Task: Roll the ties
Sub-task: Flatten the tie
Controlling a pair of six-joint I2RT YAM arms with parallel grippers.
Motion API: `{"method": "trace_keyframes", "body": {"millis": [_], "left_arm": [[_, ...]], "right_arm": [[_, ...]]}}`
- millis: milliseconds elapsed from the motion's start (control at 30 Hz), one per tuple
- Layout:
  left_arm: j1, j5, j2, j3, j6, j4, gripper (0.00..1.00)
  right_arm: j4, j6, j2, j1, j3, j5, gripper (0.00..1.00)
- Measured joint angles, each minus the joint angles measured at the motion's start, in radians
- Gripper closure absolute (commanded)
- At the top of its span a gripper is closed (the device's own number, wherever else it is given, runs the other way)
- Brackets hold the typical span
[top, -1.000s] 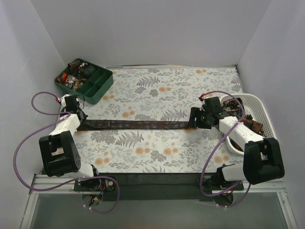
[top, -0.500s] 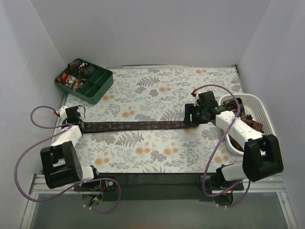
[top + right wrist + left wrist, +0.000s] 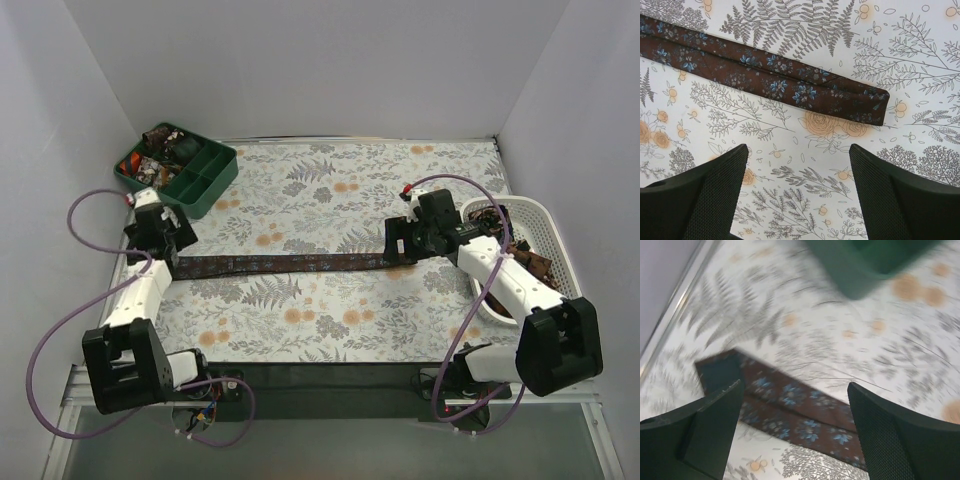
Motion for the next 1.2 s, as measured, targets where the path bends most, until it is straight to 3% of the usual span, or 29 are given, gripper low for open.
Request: {"method": "trace_keyframes", "body": {"millis": [233,333,733,1200], "left_arm": [[-0.428,0.240,0.015,0.105,0.428,0.064,0.19],[-0.539,0.358,0.056,0.126,0.561,0.061,0.19],[-0.713,0.603,0.352,0.207,0.896,-0.062,0.16],[-0.756,0.659,0.528,0.291,1.056,-0.118,0.19]], "right_arm": [[-0.004,-0.016,-0.036,0.005,0.000,-0.005,0.09],[-0.005,-0.019,-0.053,0.005,0.000,-0.001,0.05],[-0.010,-0.015,-0.119,0.005,0.000,0.008,0.03],[-0.053,-0.012,-0.137,0.005,-0.014,0.029,0.04]]}}
